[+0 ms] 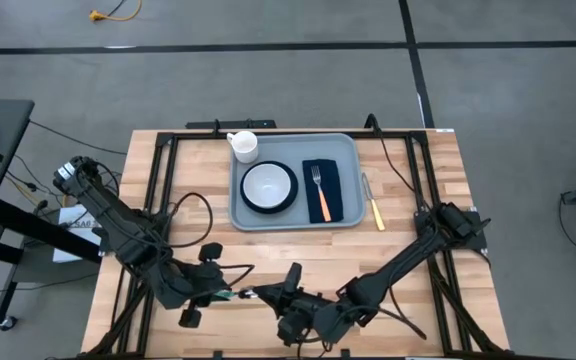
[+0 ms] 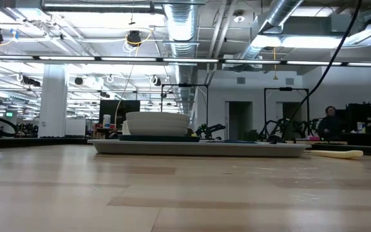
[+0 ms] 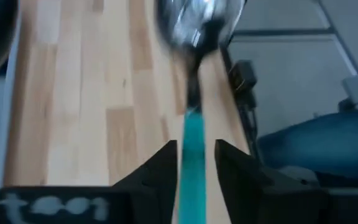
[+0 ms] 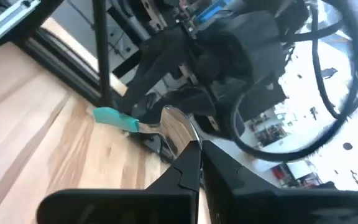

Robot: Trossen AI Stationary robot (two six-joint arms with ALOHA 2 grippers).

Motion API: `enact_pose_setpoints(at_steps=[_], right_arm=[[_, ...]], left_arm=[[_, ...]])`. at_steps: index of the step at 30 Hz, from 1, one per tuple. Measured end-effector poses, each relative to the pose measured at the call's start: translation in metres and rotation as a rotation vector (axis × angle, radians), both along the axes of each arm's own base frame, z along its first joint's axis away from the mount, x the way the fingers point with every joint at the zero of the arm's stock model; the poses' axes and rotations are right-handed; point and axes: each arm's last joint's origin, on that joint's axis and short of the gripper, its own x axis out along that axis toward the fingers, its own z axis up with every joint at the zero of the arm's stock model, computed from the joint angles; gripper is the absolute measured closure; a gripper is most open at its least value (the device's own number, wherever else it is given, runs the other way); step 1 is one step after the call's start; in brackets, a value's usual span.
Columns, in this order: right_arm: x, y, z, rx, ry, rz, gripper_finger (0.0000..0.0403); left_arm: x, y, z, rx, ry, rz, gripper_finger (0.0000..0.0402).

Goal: Set up tray
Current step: Put the blue spoon to the right of the green plate on the blue napkin on the gray tray

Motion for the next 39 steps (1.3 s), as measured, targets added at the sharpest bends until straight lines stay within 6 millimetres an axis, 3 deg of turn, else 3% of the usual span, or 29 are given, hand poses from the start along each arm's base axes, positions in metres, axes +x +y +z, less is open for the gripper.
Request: enact_pose_setpoints(at_steps=[9, 15, 21, 29, 33, 39], right_arm=[[-0.021, -0.007, 0.008, 0.056, 0.130, -0.020, 0.0403], [-0.041, -0.048, 0.015, 0.177, 0.340, -0.116, 0.0403], [-0.047, -0.121, 0.036, 0.455, 0.572, -0.144, 0.0403], [-0.049, -0.248, 0.061, 0.935, 0.719, -0.093, 0.0403], [-0.054, -0.306, 0.057, 1.138, 0.763, -0.065, 0.0403], [-0.064, -0.389, 0.026, 1.272, 0.831, -0.129, 0.0403]], left_arm=[[-0.007, 0.003, -0.005, 0.066, 0.036, 0.094, 0.0236], [-0.023, 0.000, -0.009, 0.188, -0.008, 0.215, 0.0227], [-0.035, 0.002, -0.013, 0.303, -0.010, 0.245, 0.0228], [-0.037, 0.004, -0.015, 0.329, 0.043, 0.204, 0.0226], [-0.033, 0.012, -0.016, 0.382, 0.065, 0.201, 0.0226], [-0.025, 0.028, -0.017, 0.409, 0.180, 0.106, 0.0226]])
